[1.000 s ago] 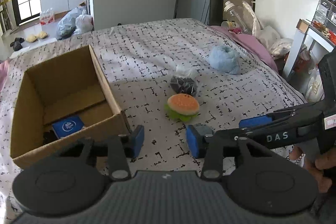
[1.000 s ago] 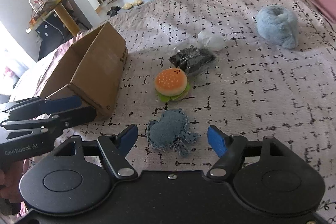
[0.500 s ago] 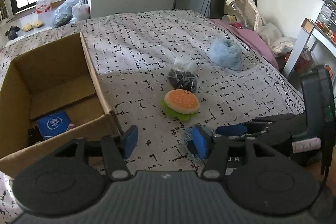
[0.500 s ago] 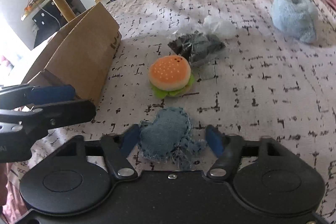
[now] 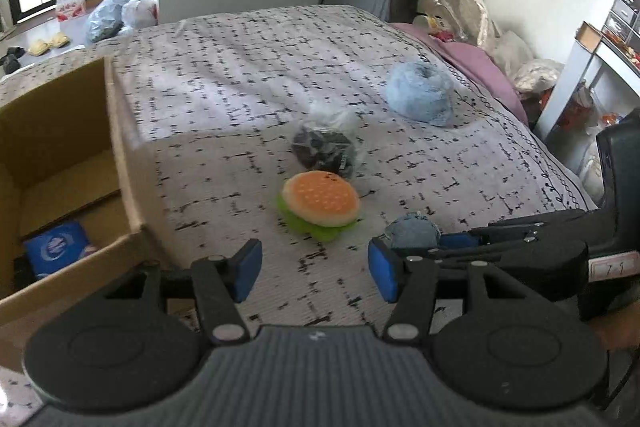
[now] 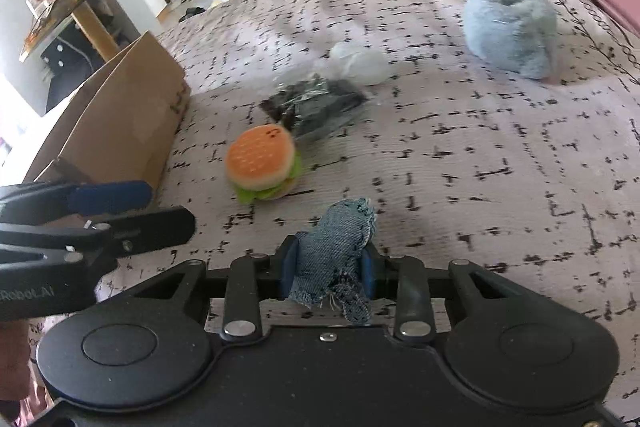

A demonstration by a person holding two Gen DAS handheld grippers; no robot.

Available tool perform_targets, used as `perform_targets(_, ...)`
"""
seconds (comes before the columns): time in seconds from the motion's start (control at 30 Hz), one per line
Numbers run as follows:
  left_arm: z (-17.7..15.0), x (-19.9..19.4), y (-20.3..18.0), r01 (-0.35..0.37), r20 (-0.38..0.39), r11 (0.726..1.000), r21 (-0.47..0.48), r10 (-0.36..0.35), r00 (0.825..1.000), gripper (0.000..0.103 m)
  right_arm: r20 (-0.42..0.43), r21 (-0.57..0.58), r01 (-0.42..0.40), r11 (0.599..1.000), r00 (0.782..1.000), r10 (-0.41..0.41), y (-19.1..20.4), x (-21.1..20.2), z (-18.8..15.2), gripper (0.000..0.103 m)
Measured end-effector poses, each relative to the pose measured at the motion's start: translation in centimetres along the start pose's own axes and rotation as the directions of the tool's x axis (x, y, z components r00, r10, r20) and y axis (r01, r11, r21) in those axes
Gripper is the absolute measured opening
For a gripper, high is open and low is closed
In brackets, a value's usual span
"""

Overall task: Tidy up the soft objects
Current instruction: 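Lower the left tool onto the burger plush and close it, then lift the burger plush with the left tool while the right tool holds the denim cloth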

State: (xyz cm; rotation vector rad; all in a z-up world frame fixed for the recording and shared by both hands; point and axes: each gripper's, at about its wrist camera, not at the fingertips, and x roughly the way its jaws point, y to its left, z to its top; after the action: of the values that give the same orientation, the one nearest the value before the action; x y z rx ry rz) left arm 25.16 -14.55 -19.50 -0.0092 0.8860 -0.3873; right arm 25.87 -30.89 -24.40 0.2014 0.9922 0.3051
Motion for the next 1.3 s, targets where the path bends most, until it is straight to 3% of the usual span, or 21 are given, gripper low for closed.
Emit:
perform_targets(0.13,0.5,1.2,-0.8,-0.002,-0.003,1.0,0.019,0.002,1.0,0.067,0.002,0.012,0.003,1.0,1.0,-0.003,-0.5,-0.3,0.2,0.032)
perform_targets(0.33,1.8,3.2,-1.4,-0.004,-0.029,1.0,0.022,0.005,1.0,0.068,0.003,0.048,0.014,0.999,1.0,-0.014,-1.8,-0.3,0.6,0.034)
perform_targets(0.53,2.4,5.7,-1.2,-0.055,-0.067,0.998,0.012,0.056,0.996,0.068,-0.006,0.104,-0.013,0.994,1.0,0.014,-3.2,0.0,0.9,0.036)
perform_targets(0.6,2.5,6.3,-0.8,-0.067,-0.082,0.998,-0.002,0.067,0.994,0.068,-0.005,0.1,-0.034,0.994,0.999,0.034,-3.2,0.0,1.0,0.046)
perform_targets(0.7,2.8,7.0,-0.2,-0.054,-0.098,0.997,-0.048,0.049,0.994,0.068,-0.004,0.078,-0.027,0.997,1.0,0.027,-3.0,-0.1,1.1,0.049)
perform_targets(0.83,3.2,7.8,-0.4,-0.07,-0.103,0.997,-0.041,0.066,0.993,0.068,-0.007,0.083,-0.028,0.996,1.0,0.029,-3.2,-0.1,1.1,0.048)
perform_targets(1.0,3.6,8.5,-0.6,-0.077,-0.097,0.995,-0.064,0.071,0.993,0.067,-0.011,0.087,-0.002,0.996,1.0,0.003,-3.4,-0.1,1.2,0.035)
perform_targets(1.07,3.5,8.3,-0.7,-0.082,-0.099,0.995,-0.065,0.075,0.992,0.059,-0.011,0.084,0.003,0.996,1.0,-0.002,-3.4,-0.3,1.2,0.034)
perform_targets(1.3,3.6,6.8,-1.3,-0.047,-0.093,0.998,-0.042,0.043,0.995,0.057,0.001,0.1,0.029,0.995,1.0,-0.029,-3.6,-1.1,1.1,0.033)
